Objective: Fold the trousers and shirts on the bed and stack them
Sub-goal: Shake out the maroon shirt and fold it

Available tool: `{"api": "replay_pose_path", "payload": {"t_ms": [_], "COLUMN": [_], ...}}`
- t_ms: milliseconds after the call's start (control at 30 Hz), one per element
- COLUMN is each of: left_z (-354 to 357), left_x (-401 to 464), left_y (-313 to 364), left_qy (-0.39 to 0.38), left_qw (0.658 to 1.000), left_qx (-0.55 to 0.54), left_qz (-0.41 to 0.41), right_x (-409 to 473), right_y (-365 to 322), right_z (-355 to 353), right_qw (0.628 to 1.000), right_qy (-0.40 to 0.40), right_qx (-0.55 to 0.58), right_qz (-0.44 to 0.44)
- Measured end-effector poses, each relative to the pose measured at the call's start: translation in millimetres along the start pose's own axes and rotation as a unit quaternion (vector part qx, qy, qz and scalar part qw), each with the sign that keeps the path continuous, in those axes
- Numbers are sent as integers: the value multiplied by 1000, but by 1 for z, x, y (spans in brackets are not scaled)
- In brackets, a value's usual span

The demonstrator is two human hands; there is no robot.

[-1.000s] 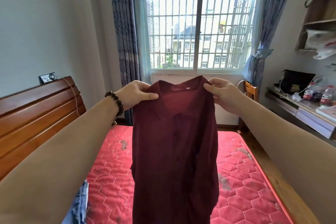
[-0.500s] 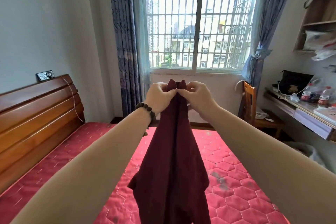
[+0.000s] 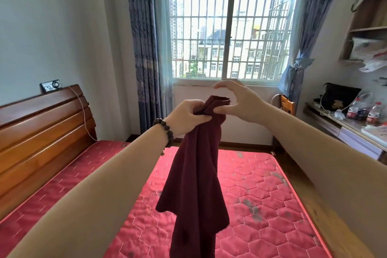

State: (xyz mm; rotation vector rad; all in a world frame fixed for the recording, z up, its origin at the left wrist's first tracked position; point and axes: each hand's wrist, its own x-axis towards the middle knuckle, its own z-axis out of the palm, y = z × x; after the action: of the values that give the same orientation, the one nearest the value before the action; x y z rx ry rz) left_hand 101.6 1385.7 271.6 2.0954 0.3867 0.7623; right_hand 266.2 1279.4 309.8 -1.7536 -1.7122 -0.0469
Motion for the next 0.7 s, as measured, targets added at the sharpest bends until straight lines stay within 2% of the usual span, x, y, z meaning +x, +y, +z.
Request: {"api": "replay_pose_path", "payload": {"t_ms": [100, 133, 200, 333, 500, 567, 633, 700], "left_z": [5, 5, 6, 4, 0, -2, -3, 2], "left_x": [0, 1, -1, -10, -26, -31, -36, -41], "left_y": [4, 4, 3, -5, -24, -33, -37, -38], "left_qy": [-22, -18, -2, -12, 27, 75, 132, 168], "left_qw": [999, 999, 999, 999, 998, 997, 980, 962], "left_qx": [30, 35, 32, -45, -58, 11, 122, 175], "left_qz": [22, 30, 41, 25, -12, 17, 84, 125], "right_x": [8, 10, 13, 12, 11, 9, 8, 8], "right_y": [-8, -10, -11, -10, -10, -9, -9, -13], "right_z": [-4, -4, -3, 0, 9, 8, 9, 12], "right_qw": [992, 990, 993, 997, 998, 999, 999, 999], "right_qy": [-121, -139, -119, -68, -44, -29, -25, -22], "right_qx": [-12, -8, 3, 39, -28, -33, -31, -36], "right_qz": [-18, -18, -17, -19, -28, -14, -4, -2]}}
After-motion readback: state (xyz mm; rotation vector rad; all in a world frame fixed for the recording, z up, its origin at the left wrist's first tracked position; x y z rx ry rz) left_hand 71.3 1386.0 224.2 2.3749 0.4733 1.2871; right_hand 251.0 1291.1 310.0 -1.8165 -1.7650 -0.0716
